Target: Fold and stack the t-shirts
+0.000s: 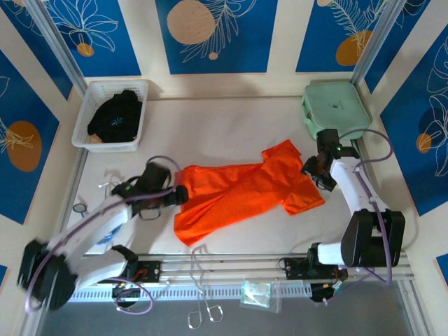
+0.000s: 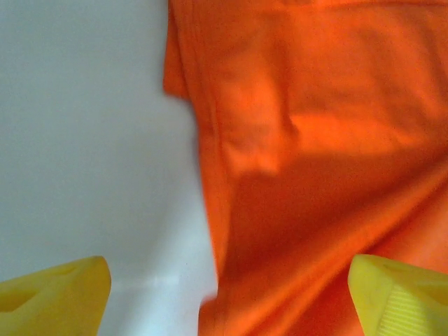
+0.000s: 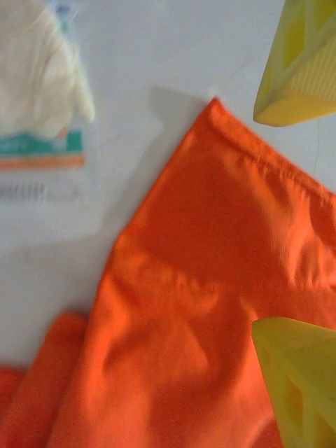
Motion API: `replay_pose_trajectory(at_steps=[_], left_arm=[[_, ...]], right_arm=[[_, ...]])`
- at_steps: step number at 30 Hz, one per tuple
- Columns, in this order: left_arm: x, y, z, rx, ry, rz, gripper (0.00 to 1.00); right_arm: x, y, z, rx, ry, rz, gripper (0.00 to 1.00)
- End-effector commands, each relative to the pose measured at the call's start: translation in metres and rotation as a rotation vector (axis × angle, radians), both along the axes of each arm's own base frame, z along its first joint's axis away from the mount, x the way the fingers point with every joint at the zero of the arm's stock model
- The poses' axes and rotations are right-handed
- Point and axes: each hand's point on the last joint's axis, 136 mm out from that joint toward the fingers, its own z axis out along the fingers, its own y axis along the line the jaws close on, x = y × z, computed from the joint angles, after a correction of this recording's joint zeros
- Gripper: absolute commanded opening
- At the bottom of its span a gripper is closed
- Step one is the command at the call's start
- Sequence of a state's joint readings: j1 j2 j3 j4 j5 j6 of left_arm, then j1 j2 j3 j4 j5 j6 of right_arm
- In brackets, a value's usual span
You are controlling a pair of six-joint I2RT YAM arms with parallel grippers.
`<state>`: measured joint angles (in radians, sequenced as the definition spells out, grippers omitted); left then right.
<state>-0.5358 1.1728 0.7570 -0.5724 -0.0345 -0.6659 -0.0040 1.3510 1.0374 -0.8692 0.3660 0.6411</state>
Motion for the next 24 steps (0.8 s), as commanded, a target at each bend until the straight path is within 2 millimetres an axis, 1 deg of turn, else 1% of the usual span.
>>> replay_pose_trajectory(at_steps=[1,3,5,6,9,10,11,12,13,15,16,17,18,19,21,22,24], left_arm=[[0.058,-0.011,0.002,0.027,-0.084,0.026,0.85],[0.083,-0.015,-0.011,0.029,-0.069,0.038,0.82],[0.102,-0.016,-0.025,0.033,-0.043,0.049,0.78],[0.109,-0.016,-0.033,0.041,-0.026,0.053,0.76],[0.124,-0.016,-0.053,0.067,0.011,0.051,0.68],[0.127,-0.018,-0.059,0.072,0.023,0.047,0.64],[0.129,-0.02,-0.065,0.078,0.038,0.039,0.59],[0.13,-0.022,-0.071,0.081,0.053,0.033,0.52],[0.131,-0.023,-0.077,0.084,0.069,0.028,0.43],[0.134,-0.025,-0.087,0.09,0.089,0.021,0.26],[0.136,-0.025,-0.09,0.095,0.094,0.019,0.17],[0.138,-0.026,-0.093,0.102,0.099,0.018,0.1],[0.14,-0.025,-0.094,0.107,0.099,0.019,0.04],[0.144,-0.026,-0.093,0.111,0.097,0.018,0.0],[0.151,-0.027,-0.093,0.121,0.092,0.014,0.0],[0.155,-0.027,-0.092,0.124,0.091,0.014,0.0],[0.165,-0.028,-0.086,0.13,0.075,0.015,0.0]], right_arm=[[0.023,0.024,0.003,0.036,0.005,0.107,0.75],[0.044,0.036,0.0,0.051,0.006,0.163,0.78],[0.063,0.044,-0.007,0.061,0.022,0.204,0.8],[0.075,0.046,-0.011,0.062,0.029,0.218,0.83],[0.106,0.05,-0.025,0.067,0.053,0.246,0.84],[0.114,0.052,-0.029,0.068,0.06,0.254,0.83],[0.123,0.053,-0.035,0.07,0.072,0.261,0.8],[0.129,0.054,-0.04,0.069,0.085,0.265,0.77],[0.136,0.055,-0.046,0.07,0.097,0.269,0.7],[0.144,0.057,-0.054,0.079,0.12,0.271,0.47],[0.146,0.058,-0.056,0.085,0.127,0.271,0.34],[0.147,0.059,-0.057,0.089,0.127,0.272,0.25],[0.148,0.06,-0.057,0.09,0.123,0.273,0.19],[0.148,0.06,-0.055,0.09,0.117,0.273,0.13],[0.148,0.06,-0.048,0.089,0.103,0.274,0.02],[0.147,0.059,-0.042,0.087,0.095,0.273,0.0],[0.142,0.059,-0.031,0.084,0.075,0.275,0.0]])
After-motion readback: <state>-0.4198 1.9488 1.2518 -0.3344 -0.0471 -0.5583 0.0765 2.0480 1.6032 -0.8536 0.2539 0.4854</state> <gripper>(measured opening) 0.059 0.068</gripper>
